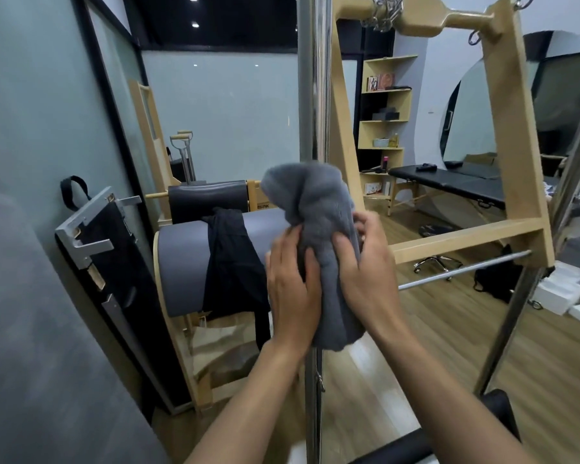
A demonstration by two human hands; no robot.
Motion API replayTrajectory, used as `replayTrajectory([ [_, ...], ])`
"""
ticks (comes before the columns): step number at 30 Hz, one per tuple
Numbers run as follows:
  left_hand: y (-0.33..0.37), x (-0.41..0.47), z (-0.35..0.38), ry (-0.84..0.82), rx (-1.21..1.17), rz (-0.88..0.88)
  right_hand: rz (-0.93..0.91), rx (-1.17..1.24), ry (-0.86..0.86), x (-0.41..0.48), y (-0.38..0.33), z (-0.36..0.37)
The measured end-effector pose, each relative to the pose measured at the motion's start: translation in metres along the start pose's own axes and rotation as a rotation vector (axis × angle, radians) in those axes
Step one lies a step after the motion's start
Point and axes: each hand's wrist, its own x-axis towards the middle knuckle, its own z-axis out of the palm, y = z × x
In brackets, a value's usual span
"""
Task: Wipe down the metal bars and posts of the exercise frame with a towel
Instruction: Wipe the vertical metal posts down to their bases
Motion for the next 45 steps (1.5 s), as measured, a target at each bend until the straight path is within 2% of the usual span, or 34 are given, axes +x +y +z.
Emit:
replayTrajectory([
  [4, 0.007, 0.021, -0.003, 0.027, 0.044, 0.056, -0.100, 0.048, 0.175, 0.009, 0.004, 0.017],
  [6, -0.007, 0.004, -0.001, -0.017, 0.081, 0.062, 0.017, 0.077, 0.227, -0.011, 0.022, 0.028],
  [9, -0.019, -0.027, 0.001, -0.062, 0.112, 0.057, 0.129, 0.059, 0.184, -0.030, 0.035, 0.026],
  [12, -0.011, -0.017, -0.001, -0.055, 0.078, 0.019, 0.045, -0.023, 0.135, -0.014, 0.019, 0.017],
  [15, -0.011, -0.008, -0.002, -0.034, 0.031, -0.016, -0.090, -0.057, 0.182, -0.008, 0.011, 0.018],
  [17, -0.013, -0.021, -0.003, -0.081, 0.053, -0.027, -0.017, -0.029, 0.186, -0.022, 0.023, 0.023],
  [21, -0.018, -0.051, -0.007, -0.227, 0.180, 0.074, 0.218, 0.072, 0.130, -0.052, 0.042, 0.023],
  [24, -0.029, -0.063, -0.021, -0.383, 0.195, 0.022, 0.345, 0.021, -0.032, -0.078, 0.056, 0.018],
  [26, -0.032, -0.059, -0.034, -0.439, 0.176, -0.007, 0.377, 0.028, -0.014, -0.090, 0.058, 0.013],
  [30, -0.014, -0.030, -0.051, -0.440, 0.103, -0.016, 0.299, 0.171, 0.214, -0.089, 0.035, 0.003],
  [32, -0.004, -0.016, -0.058, -0.446, 0.129, 0.025, 0.191, 0.149, 0.345, -0.080, 0.022, -0.006],
  [34, 0.001, -0.005, -0.063, -0.453, 0.181, 0.077, -0.067, 0.065, 0.422, -0.074, 0.011, -0.017],
  [36, 0.004, 0.002, -0.065, -0.462, 0.241, 0.137, -0.347, -0.104, 0.396, -0.074, 0.001, -0.023],
  [37, 0.006, 0.004, -0.066, -0.463, 0.259, 0.167, -0.421, -0.181, 0.357, -0.074, -0.002, -0.022],
  [38, 0.008, 0.006, -0.066, -0.459, 0.264, 0.200, -0.431, -0.235, 0.301, -0.073, -0.002, -0.018],
  [41, 0.014, 0.011, -0.069, -0.438, 0.231, 0.334, -0.241, -0.246, 0.102, -0.069, 0.001, -0.006],
  [45, 0.016, 0.020, -0.069, -0.383, 0.225, 0.538, -0.139, -0.196, 0.048, -0.061, 0.009, -0.006],
])
